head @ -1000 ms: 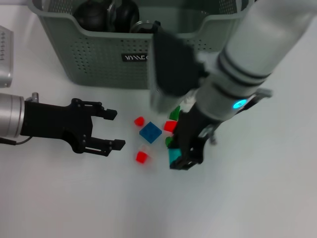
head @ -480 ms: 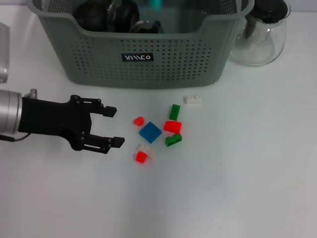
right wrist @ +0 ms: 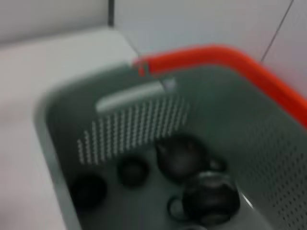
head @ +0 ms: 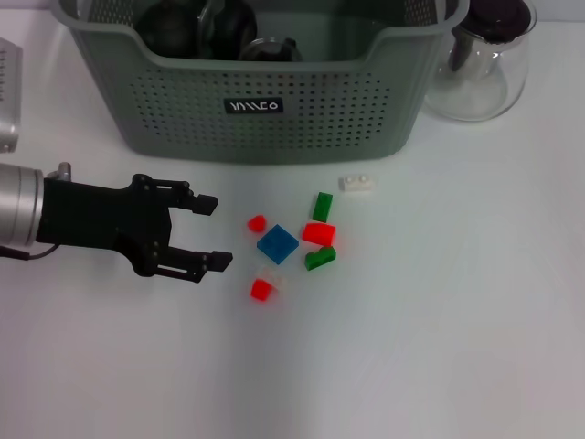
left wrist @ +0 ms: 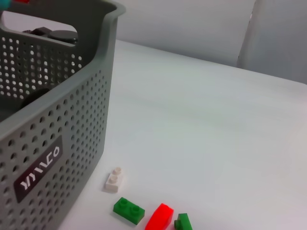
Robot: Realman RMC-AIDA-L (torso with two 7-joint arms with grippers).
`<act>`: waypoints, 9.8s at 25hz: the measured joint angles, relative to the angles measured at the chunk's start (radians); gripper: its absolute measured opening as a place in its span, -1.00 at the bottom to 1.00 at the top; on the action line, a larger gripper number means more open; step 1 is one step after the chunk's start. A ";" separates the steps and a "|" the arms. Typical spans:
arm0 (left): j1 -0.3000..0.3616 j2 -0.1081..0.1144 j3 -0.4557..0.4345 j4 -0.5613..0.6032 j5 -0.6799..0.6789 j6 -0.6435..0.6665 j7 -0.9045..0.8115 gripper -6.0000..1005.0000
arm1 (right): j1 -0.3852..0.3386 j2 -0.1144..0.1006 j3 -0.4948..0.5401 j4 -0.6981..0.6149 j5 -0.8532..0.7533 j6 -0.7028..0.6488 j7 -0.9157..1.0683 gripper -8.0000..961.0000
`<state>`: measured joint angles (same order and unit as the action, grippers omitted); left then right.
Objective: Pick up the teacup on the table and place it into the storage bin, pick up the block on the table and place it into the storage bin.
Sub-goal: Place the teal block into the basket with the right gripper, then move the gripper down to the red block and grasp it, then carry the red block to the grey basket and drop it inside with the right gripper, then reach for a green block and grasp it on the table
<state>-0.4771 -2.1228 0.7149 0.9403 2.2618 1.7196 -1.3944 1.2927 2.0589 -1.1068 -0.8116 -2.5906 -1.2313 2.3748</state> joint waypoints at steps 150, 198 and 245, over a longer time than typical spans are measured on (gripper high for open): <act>-0.005 0.004 -0.003 -0.011 0.002 -0.012 0.009 0.59 | -0.246 0.059 -0.734 0.113 0.264 0.101 0.301 -0.53; -0.013 0.008 -0.003 0.000 -0.004 -0.007 0.002 0.59 | 0.040 0.043 -0.093 0.284 -0.052 0.293 0.064 -0.54; -0.018 0.018 -0.005 -0.001 -0.002 -0.004 0.000 0.59 | -0.381 0.040 -0.306 -0.315 0.189 -0.491 -0.065 0.51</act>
<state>-0.4949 -2.1047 0.7100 0.9388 2.2601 1.7153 -1.3944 0.9116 2.0992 -1.4128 -1.1269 -2.4013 -1.7227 2.3095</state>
